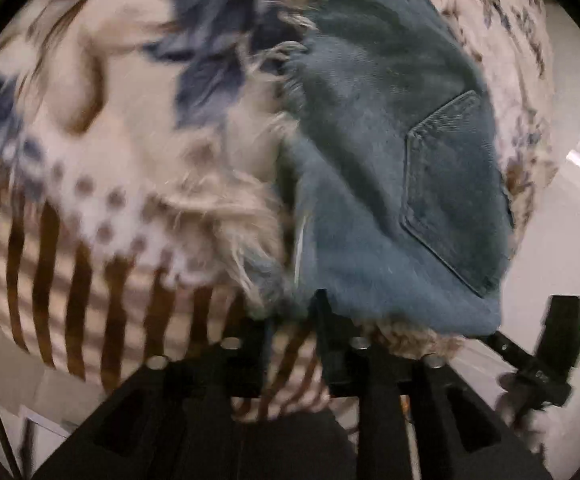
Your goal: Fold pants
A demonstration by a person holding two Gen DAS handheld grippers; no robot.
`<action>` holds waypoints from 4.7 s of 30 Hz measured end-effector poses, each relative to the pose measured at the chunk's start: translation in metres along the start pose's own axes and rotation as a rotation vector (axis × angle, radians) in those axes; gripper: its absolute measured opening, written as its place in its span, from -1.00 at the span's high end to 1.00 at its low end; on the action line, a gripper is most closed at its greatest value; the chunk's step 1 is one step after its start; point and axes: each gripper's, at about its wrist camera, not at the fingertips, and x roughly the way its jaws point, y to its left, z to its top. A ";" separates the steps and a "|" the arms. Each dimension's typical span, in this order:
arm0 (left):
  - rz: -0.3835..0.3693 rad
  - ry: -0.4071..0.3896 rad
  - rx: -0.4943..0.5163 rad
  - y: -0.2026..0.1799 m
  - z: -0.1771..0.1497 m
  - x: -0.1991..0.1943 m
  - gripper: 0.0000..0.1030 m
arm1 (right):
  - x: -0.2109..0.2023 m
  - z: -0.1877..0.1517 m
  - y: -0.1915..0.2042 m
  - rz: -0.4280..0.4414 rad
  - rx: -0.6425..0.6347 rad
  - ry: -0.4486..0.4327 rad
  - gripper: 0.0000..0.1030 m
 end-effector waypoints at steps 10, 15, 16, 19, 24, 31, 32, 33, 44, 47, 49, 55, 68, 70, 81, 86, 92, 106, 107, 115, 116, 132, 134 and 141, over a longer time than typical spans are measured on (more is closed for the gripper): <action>0.027 -0.199 0.047 -0.017 0.048 -0.052 -0.30 | -0.067 0.031 -0.037 0.089 0.243 -0.200 -0.49; -0.001 -0.206 0.102 -0.050 0.109 -0.030 -0.30 | -0.040 0.090 -0.052 0.126 0.302 -0.203 0.68; -0.018 -0.196 0.114 -0.057 0.123 -0.022 -0.30 | -0.036 0.097 -0.053 0.116 0.332 -0.202 0.67; 0.052 -0.178 0.171 -0.070 0.150 -0.010 -0.30 | -0.050 0.111 -0.040 0.075 0.319 -0.290 0.76; 0.116 -0.233 0.244 -0.081 0.171 0.003 -0.05 | -0.067 0.130 -0.025 -0.009 0.236 -0.372 0.77; 0.106 -0.224 0.202 -0.081 0.160 -0.008 -0.06 | -0.050 0.132 -0.044 -0.035 0.220 -0.267 0.49; 0.084 -0.214 0.185 -0.079 0.153 -0.011 -0.06 | -0.059 0.120 -0.045 -0.013 0.220 -0.258 0.30; 0.053 -0.203 0.176 -0.074 0.147 -0.017 -0.06 | -0.063 0.110 -0.045 -0.004 0.214 -0.252 0.04; 0.094 -0.010 0.189 -0.032 0.052 0.034 -0.19 | -0.011 0.015 -0.064 0.163 0.282 -0.107 0.71; 0.216 -0.053 0.273 -0.031 0.038 0.047 0.16 | -0.023 0.007 -0.074 0.089 0.324 -0.178 0.76; 0.270 -0.042 0.317 -0.030 0.032 0.053 0.25 | -0.027 0.009 -0.083 0.050 0.344 -0.191 0.75; 0.225 -0.024 0.271 -0.017 0.024 0.038 0.24 | -0.026 0.023 -0.064 0.029 0.214 -0.090 0.32; -0.117 -0.229 0.212 -0.027 0.081 0.021 -0.99 | -0.002 0.096 -0.065 0.193 0.036 -0.177 -0.65; -0.124 -0.212 0.188 -0.029 0.087 0.029 -0.98 | 0.012 0.104 -0.064 0.228 -0.003 -0.136 -0.65; -0.144 -0.218 0.359 -0.089 0.081 0.043 -0.81 | 0.033 0.114 -0.026 0.264 -0.200 -0.080 -0.40; -0.147 -0.214 0.312 -0.075 0.099 0.049 0.10 | 0.051 0.124 -0.033 0.222 -0.132 -0.067 -0.04; -0.085 -0.246 0.366 -0.084 0.086 0.029 0.80 | 0.035 0.107 -0.009 0.192 -0.150 -0.136 0.47; -0.156 -0.382 0.362 -0.098 0.056 -0.086 0.85 | -0.059 0.075 0.050 0.275 -0.211 -0.251 0.53; -0.158 -0.391 0.363 -0.099 0.055 -0.097 0.85 | -0.066 0.076 0.065 0.282 -0.224 -0.252 0.53; -0.115 -0.510 0.340 -0.038 0.066 -0.223 0.85 | -0.074 0.087 0.220 0.333 -0.324 -0.251 0.53; -0.113 -0.519 0.334 -0.026 0.071 -0.236 0.85 | -0.072 0.088 0.237 0.337 -0.333 -0.251 0.53; -0.019 -0.422 0.325 0.228 0.260 -0.334 0.84 | 0.127 0.159 0.499 0.390 -0.260 -0.204 0.53; -0.003 -0.378 0.323 0.245 0.281 -0.313 0.84 | 0.170 0.178 0.497 0.381 -0.217 -0.163 0.53; 0.007 -0.263 0.310 0.284 0.325 -0.249 0.70 | 0.235 0.208 0.477 0.337 -0.130 -0.087 0.39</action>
